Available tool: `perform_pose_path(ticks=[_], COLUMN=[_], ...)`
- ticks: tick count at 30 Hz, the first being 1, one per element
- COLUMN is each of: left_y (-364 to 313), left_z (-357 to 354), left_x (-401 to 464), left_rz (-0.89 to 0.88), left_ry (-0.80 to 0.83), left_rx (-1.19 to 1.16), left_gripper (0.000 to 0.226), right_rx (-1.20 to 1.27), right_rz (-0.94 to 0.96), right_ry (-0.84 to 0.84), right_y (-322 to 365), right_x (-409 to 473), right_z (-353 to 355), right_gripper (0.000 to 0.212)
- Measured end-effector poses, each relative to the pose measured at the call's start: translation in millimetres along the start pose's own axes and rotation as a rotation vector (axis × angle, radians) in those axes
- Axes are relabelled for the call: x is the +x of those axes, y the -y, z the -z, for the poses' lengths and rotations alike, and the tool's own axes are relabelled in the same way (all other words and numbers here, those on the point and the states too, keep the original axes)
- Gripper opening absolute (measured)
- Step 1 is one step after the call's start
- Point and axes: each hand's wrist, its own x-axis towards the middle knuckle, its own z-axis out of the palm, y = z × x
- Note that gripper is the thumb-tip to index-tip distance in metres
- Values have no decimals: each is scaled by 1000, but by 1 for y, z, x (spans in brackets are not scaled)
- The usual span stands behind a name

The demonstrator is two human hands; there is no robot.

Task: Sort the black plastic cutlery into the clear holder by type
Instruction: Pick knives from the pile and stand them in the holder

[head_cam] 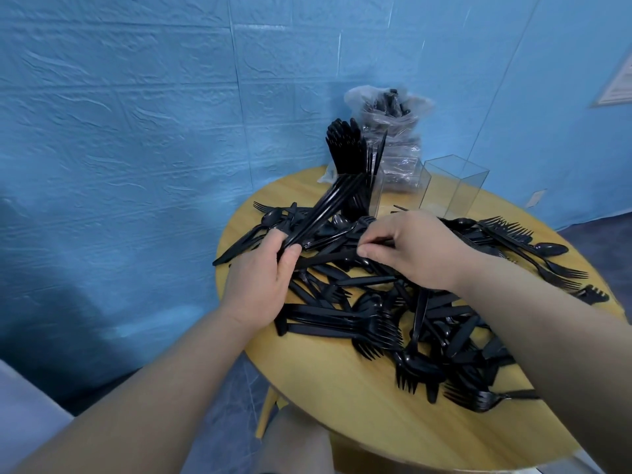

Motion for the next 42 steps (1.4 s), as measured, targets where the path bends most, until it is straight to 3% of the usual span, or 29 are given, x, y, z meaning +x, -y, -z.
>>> perform_pose_path(ticks=[7,10,12,14,17,23,34,42], left_y=[4,3,5,7,7,7,7,5], left_z=[9,8,6,6,6,7,7,7], left_x=[-7,-7,-6,-5,-5,-4,-2,-1], left_rz=[8,53,93,118,127,137,151,150], left_ry=[110,74,34,14,9,16,65,80], left_rx=[-32,-14,-8,-13,-22,-37,-69,-70], left_gripper=[20,27,30,32,32,31,31,24], right_rx=[70,43,-35,-130,-187,-160,-251,-111], right_rz=[-75,-190,-240,-222,-202,-259,-219,-253], right_ry=[-135,-313,-377,-206,63,242,132,62], right_y=[10,1,-3,-3,5,11,6,-7], right_x=[21,22,19,19,22,32,21,13], right_z=[-17,-26,-30,-39,-54,-44,-41,-25], right_gripper=[28,43,31,21,38,43,32,21])
